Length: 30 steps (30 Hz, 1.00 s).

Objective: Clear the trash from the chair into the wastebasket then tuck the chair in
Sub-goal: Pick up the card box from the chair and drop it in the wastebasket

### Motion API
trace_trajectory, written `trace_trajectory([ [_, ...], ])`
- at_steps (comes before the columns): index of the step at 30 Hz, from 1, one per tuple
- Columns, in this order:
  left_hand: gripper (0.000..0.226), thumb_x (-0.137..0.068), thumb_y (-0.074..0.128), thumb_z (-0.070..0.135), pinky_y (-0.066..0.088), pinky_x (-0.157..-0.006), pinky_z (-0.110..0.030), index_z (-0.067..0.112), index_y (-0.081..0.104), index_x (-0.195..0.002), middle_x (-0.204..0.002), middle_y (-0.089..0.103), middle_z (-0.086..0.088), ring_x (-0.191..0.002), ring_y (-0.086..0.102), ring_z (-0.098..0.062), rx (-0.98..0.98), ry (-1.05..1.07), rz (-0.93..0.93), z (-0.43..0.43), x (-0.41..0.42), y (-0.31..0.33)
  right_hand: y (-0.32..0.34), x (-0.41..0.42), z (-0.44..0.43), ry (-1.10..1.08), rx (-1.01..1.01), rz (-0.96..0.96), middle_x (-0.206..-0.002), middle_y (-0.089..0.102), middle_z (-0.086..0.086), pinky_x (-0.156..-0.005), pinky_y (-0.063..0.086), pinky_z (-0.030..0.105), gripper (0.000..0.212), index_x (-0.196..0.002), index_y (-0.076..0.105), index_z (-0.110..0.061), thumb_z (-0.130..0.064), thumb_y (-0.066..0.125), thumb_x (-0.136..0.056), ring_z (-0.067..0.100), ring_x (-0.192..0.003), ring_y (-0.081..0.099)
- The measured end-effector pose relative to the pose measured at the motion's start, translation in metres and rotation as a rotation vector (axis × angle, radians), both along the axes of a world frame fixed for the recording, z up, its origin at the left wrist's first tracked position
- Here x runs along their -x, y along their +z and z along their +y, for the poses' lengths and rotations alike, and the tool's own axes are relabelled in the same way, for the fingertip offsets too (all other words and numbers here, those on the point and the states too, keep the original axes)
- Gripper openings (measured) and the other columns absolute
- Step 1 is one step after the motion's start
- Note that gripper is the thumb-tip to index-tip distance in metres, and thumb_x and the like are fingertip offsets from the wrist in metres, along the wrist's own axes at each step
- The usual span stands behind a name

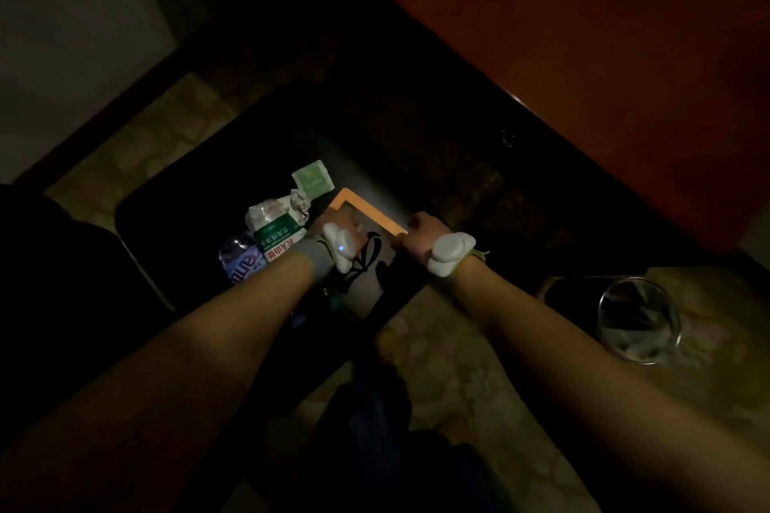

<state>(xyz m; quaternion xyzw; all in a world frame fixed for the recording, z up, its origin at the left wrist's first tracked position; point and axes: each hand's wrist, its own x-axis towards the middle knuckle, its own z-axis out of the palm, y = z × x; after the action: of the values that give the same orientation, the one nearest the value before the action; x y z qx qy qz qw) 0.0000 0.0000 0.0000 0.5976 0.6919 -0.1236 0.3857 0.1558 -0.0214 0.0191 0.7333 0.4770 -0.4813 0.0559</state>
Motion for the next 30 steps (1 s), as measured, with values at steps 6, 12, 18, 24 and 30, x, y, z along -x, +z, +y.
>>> trace_trajectory([
  [6, 0.059, -0.083, 0.068, 0.030, 0.046, -0.103, -0.042, 0.010, 0.047, -0.134, -0.138, 0.048, -0.019, -0.123, 0.052, -0.037, 0.022, -0.018, 0.086, 0.014, 0.007, -0.041, -0.044, 0.016, 0.019, 0.191, 0.082, -0.156, -0.130, 0.055, 0.010, -0.089, 0.050, 0.037, 0.054, -0.124, 0.053, -0.013, -0.031, 0.070, -0.075, 0.029, -0.111, 0.059],
  [12, 0.067, -0.087, 0.066, 0.021, 0.036, -0.105, -0.055, 0.011, 0.029, -0.142, -0.149, 0.025, -0.023, -0.132, 0.033, -0.049, 0.004, 0.000, 0.111, 0.025, 0.021, -0.069, -0.072, 0.012, 0.019, 0.081, 0.047, -0.181, -0.134, 0.051, 0.014, -0.084, 0.052, 0.042, 0.071, -0.135, 0.038, -0.014, -0.032, 0.072, -0.075, 0.039, -0.113, 0.057],
  [18, 0.081, -0.086, 0.069, 0.027, 0.031, -0.111, -0.055, 0.007, 0.021, -0.148, -0.155, 0.019, -0.024, -0.140, 0.025, -0.045, 0.081, -0.033, 0.139, 0.033, 0.016, -0.069, -0.072, 0.000, -0.001, 0.136, 0.118, 0.024, -0.137, 0.053, 0.011, -0.078, 0.040, 0.028, 0.046, -0.131, 0.051, -0.005, -0.019, 0.061, -0.089, 0.029, -0.123, 0.052],
  [24, 0.088, -0.081, 0.075, 0.032, 0.028, -0.113, -0.056, 0.012, 0.024, -0.149, -0.155, 0.024, -0.019, -0.142, 0.024, -0.045, 0.097, -0.141, 0.054, 0.024, -0.026, -0.035, -0.033, -0.042, -0.033, -0.070, -0.015, 0.066, -0.119, 0.064, 0.009, -0.088, 0.049, 0.034, 0.036, -0.121, 0.056, -0.014, -0.015, 0.062, -0.086, 0.029, -0.108, 0.061],
  [30, 0.011, -0.084, 0.071, 0.008, 0.041, -0.084, -0.027, 0.007, 0.061, -0.089, -0.093, 0.062, -0.004, -0.101, 0.054, -0.020, 0.286, 0.003, -0.364, -0.006, -0.098, 0.009, -0.003, -0.132, -0.076, -0.221, -0.007, 0.040, -0.123, 0.063, 0.008, -0.081, 0.041, 0.026, 0.039, -0.125, 0.055, -0.017, -0.014, 0.062, -0.087, 0.026, -0.111, 0.059],
])
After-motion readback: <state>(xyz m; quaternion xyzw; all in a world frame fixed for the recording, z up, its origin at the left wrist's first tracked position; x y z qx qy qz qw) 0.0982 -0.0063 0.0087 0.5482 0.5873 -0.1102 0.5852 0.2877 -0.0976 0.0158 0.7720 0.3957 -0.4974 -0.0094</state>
